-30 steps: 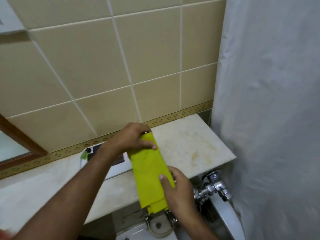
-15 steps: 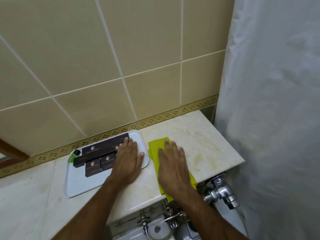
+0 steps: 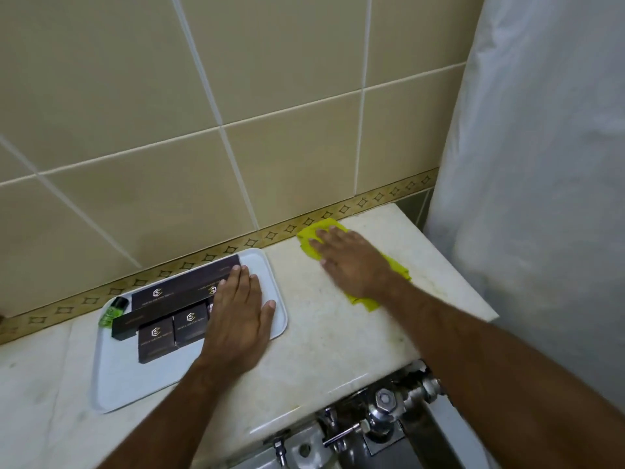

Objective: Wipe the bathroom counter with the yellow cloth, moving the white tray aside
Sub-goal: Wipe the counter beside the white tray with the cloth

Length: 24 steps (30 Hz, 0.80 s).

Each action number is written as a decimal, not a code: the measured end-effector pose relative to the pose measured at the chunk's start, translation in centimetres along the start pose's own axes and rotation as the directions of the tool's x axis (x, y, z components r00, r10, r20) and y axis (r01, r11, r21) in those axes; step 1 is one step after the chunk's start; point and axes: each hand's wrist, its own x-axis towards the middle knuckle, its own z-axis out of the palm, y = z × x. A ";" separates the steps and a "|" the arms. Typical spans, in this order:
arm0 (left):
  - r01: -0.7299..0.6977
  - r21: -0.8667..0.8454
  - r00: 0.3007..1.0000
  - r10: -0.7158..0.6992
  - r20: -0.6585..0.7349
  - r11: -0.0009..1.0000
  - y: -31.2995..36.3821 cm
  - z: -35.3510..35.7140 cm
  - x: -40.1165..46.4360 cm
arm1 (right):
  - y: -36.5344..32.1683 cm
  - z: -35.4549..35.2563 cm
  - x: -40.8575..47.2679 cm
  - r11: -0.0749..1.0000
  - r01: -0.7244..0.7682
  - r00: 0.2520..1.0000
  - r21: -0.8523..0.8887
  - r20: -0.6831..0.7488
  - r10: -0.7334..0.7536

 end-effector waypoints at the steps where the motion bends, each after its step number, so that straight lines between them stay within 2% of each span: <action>1: 0.005 -0.007 1.000 -0.005 0.004 1.000 0.0 -0.1 0.1 | 2.2 -0.2 -0.3 1.000 -0.022 1.000 0.002 0.000 0.022; 5: 0.028 -0.011 0.999 -0.028 0.043 1.000 0.4 -0.3 0.0 | 8.6 -1.3 -3.2 0.983 -0.182 0.983 0.002 -0.010 0.183; 10: 0.026 0.005 0.999 -0.026 0.044 1.000 0.9 -1.1 0.1 | 8.9 -1.6 -8.3 0.922 -0.387 0.919 0.020 -0.067 0.388; 17: 0.047 0.008 0.998 -0.048 0.051 0.999 1.1 -1.3 0.0 | 3.0 -0.6 -13.0 0.840 -0.540 0.839 -0.058 -0.122 0.531; 21: 0.070 -0.010 0.997 -0.070 0.024 0.997 1.7 -2.4 -1.0 | -3.3 0.1 -14.5 0.845 -0.532 0.844 -0.050 -0.111 0.525; 24: 0.130 -0.073 0.989 -0.134 -0.059 0.989 1.2 -4.5 -3.4 | -7.9 0.7 -15.1 0.868 -0.495 0.866 -0.044 -0.100 0.489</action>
